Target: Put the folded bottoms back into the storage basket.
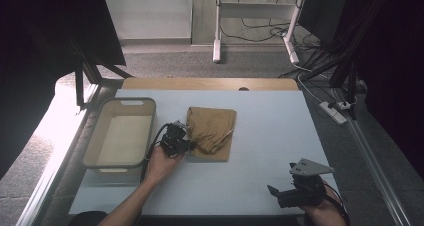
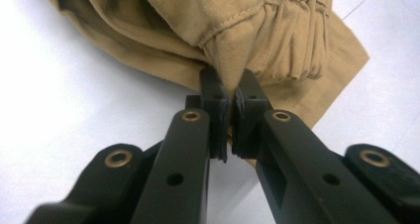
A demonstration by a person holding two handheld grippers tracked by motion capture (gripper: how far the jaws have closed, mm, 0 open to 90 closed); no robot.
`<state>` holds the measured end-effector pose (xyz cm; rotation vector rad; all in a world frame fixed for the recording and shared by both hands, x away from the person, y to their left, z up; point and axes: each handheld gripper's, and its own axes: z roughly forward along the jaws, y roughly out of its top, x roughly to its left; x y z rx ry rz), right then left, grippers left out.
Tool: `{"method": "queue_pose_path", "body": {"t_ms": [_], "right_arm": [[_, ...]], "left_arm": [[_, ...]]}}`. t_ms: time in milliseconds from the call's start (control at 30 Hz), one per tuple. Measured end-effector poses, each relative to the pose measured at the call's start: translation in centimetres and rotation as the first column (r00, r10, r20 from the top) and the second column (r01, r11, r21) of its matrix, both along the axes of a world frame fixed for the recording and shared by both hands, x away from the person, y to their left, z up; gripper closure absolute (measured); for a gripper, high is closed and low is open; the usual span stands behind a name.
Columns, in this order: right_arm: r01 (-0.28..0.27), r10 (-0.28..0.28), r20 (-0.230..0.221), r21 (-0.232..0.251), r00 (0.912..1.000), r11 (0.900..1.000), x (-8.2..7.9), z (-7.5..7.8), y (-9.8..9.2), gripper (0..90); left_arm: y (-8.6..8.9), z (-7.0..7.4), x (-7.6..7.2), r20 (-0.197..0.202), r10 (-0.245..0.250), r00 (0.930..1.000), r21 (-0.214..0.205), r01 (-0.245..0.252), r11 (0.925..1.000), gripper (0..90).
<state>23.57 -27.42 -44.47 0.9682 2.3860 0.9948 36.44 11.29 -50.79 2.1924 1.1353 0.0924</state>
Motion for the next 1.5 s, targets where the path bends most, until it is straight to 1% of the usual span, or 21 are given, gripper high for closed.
{"method": "queue_pose_path", "body": {"t_ms": [100,200,267,300,367,433,467,533,633,767,900,1067,1167,1267,1333,1500], "right_arm": [[-0.016,0.016,-0.006,0.012,0.9999,0.9998,0.4,0.0,0.7,0.6],[-0.036,0.036,-0.023,0.020,0.9991,0.9991,1.1,0.0,1.5,0.6],[-0.044,0.046,-0.036,0.042,0.9983,0.9981,1.9,0.0,1.9,0.6],[-0.043,0.046,-0.044,0.071,0.9979,0.9965,2.3,-0.1,2.1,0.6],[-0.054,0.058,-0.056,0.081,0.9967,0.9952,3.1,-0.1,2.5,0.6],[-0.051,0.054,-0.046,0.060,0.9975,0.9969,3.9,-0.1,3.0,0.6],[-0.051,0.053,-0.044,0.057,0.9976,0.9971,4.2,-0.1,3.1,0.5],[-0.047,0.050,-0.038,0.069,0.9980,0.9965,4.9,-0.1,3.5,0.5],[-0.047,0.049,-0.024,0.073,0.9985,0.9962,6.1,0.1,4.2,0.5],[-0.046,0.050,-0.042,0.078,0.9979,0.9959,7.8,0.2,5.0,0.5],[-0.032,0.037,-0.057,0.090,0.9977,0.9954,9.5,0.1,5.8,0.5],[-0.002,0.007,-0.062,0.080,0.9981,0.9968,11.5,-0.1,7.0,0.5],[0.025,-0.021,-0.068,0.061,0.9975,0.9978,12.6,-0.2,7.8,0.5],[0.026,-0.022,-0.076,0.052,0.9969,0.9983,13.6,-0.4,8.4,0.5],[0.031,-0.028,-0.073,0.042,0.9970,0.9986,14.3,-0.6,8.8,0.4],[0.039,-0.034,-0.093,0.050,0.9951,0.9980,16.0,-0.9,9.5,0.4]], "left_arm": [[0.0,0.1,0.0,0.003,-0.008,1.0000,-0.001,0.008,1.0000,85.1],[0.0,0.1,0.0,0.002,-0.008,1.0000,0.000,0.008,1.0000,85.0],[0.0,0.0,0.0,0.004,-0.014,0.9999,0.004,0.014,0.9999,84.9],[0.0,0.0,0.0,0.004,-0.015,0.9999,0.005,0.015,0.9999,84.9],[0.0,0.0,0.0,0.006,-0.019,0.9998,0.005,0.019,0.9998,84.8],[0.0,0.0,0.1,0.007,-0.021,0.9998,0.006,0.021,0.9998,84.8],[0.0,0.0,0.1,0.007,-0.021,0.9997,0.007,0.021,0.9998,84.8],[-0.1,-0.1,0.1,0.012,-0.023,0.9997,0.015,0.022,0.9996,84.8],[-0.2,-0.1,0.0,0.016,-0.025,0.9996,0.021,0.024,0.9995,84.7],[-0.1,-0.1,0.1,0.018,-0.030,0.9994,0.021,0.030,0.9993,84.6],[-0.1,-0.1,0.1,0.020,-0.035,0.9992,0.026,0.034,0.9991,84.5],[-0.1,-0.1,0.2,0.018,-0.038,0.9991,0.027,0.038,0.9989,84.5],[-0.1,-0.1,0.2,0.017,-0.042,0.9990,0.028,0.042,0.9987,84.4],[-0.1,-0.1,0.2,0.017,-0.045,0.9989,0.030,0.044,0.9986,84.4],[-0.1,-0.1,0.3,0.015,-0.049,0.9987,0.034,0.049,0.9982,84.4],[-0.1,-0.1,0.3,0.015,-0.046,0.9988,0.030,0.046,0.9985,84.4]]}}
